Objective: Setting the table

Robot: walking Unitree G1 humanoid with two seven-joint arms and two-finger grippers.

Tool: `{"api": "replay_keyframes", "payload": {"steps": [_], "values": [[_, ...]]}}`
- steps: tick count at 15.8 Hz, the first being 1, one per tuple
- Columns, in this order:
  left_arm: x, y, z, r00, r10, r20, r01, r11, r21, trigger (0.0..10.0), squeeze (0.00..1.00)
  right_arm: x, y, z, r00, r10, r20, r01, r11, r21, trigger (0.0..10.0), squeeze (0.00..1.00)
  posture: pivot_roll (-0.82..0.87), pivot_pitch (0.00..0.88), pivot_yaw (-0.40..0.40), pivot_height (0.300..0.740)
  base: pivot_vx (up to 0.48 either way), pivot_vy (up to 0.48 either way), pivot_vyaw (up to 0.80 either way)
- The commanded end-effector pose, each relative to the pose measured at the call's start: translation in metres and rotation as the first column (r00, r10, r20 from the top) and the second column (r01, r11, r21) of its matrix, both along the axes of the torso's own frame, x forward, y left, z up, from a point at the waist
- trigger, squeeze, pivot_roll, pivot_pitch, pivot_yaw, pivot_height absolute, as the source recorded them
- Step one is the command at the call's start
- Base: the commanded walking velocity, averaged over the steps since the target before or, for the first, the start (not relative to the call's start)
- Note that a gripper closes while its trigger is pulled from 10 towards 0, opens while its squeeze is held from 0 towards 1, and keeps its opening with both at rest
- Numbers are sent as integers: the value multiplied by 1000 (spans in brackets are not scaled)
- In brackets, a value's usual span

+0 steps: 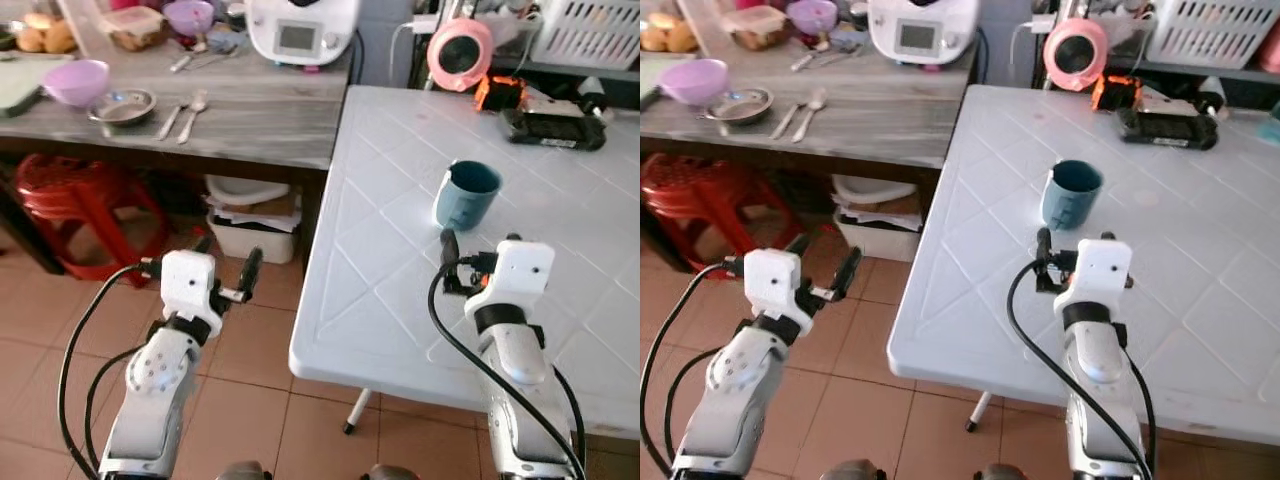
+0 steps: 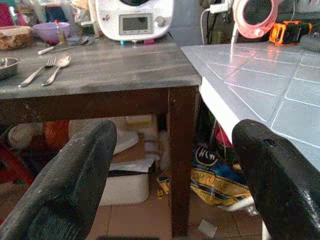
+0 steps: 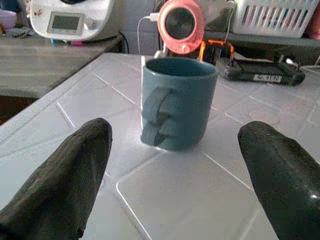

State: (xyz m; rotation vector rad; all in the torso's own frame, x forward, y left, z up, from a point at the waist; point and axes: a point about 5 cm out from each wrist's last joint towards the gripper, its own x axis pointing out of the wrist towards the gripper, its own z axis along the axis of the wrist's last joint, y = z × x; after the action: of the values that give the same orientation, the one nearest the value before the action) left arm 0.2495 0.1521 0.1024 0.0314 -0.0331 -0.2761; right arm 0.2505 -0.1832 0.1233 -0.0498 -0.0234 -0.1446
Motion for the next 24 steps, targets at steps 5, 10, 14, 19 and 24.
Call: {"api": "replay_keyframes", "payload": {"steps": [5, 10, 14, 19, 24], "values": [[-17, -3, 4, 996, -82, -35, 82, 997, 0, 10000, 0, 12, -1, 2, 998, -55, -31, 56, 998, 18, 10000, 0, 25, 117, 47, 740, 0, 0, 0], [-27, 1, 8, 991, -116, -72, 118, 993, 22, 10000, 0, 21, 4, 5, 998, -53, -38, 54, 998, 37, 10000, 0, 56, 187, 76, 740, 0, 0, 0], [-31, 4, 11, 988, -124, -96, 128, 991, 31, 10000, 0, 32, 6, 19, 999, -42, -3, 42, 999, 20, 10000, 0, 61, 210, 84, 740, 0, 0, 0], [-34, 3, 12, 984, -130, -123, 134, 990, 32, 10000, 0, 53, 20, 42, 998, 30, 49, -29, 999, -17, 10000, 0, 65, 230, 89, 740, 0, 0, 0], [-33, 2, 13, 983, -128, -131, 133, 991, 31, 10000, 0, 59, 20, 50, 996, 21, 83, -19, 1000, -24, 10000, 0, 61, 231, 85, 740, 0, 0, 0]]}}
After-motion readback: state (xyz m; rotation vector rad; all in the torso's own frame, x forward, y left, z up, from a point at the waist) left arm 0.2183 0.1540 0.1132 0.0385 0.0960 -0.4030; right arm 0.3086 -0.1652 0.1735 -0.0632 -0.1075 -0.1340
